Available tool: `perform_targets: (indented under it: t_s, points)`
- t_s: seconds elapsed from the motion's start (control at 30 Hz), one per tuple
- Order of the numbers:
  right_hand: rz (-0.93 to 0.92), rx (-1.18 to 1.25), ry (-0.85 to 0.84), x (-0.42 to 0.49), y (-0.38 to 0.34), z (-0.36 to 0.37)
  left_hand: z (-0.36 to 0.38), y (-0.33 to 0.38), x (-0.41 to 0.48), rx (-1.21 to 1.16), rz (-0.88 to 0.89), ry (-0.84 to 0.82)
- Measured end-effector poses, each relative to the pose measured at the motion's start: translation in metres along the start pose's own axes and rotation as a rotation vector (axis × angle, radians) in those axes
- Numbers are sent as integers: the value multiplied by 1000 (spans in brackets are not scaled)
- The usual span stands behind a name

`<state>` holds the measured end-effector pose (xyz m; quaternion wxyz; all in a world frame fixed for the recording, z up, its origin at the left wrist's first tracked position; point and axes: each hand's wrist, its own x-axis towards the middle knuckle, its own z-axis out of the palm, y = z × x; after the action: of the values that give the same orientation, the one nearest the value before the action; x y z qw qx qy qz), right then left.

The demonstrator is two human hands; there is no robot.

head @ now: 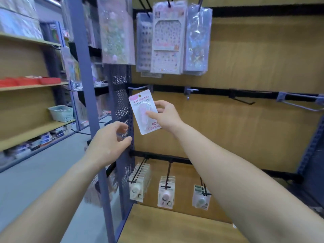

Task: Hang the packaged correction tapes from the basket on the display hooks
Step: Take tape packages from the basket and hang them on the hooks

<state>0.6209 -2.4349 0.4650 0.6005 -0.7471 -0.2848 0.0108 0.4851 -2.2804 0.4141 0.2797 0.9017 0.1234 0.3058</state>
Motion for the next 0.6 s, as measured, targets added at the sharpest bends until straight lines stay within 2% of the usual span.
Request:
perform_targets:
  t_s: [0.17,0.37,0.5,0.6]
  points:
    - [69,103,52,25,5,28,-7,-12,10,-23,8,26]
    - [131,100,119,40,19,39,-5,-23,15,-50,-18,37]
    - [186,-52,186,50,23,39,0,-23,13,-32,-20,39]
    - [250,-260,152,39,39,34,6,-23,7,2,-4,13]
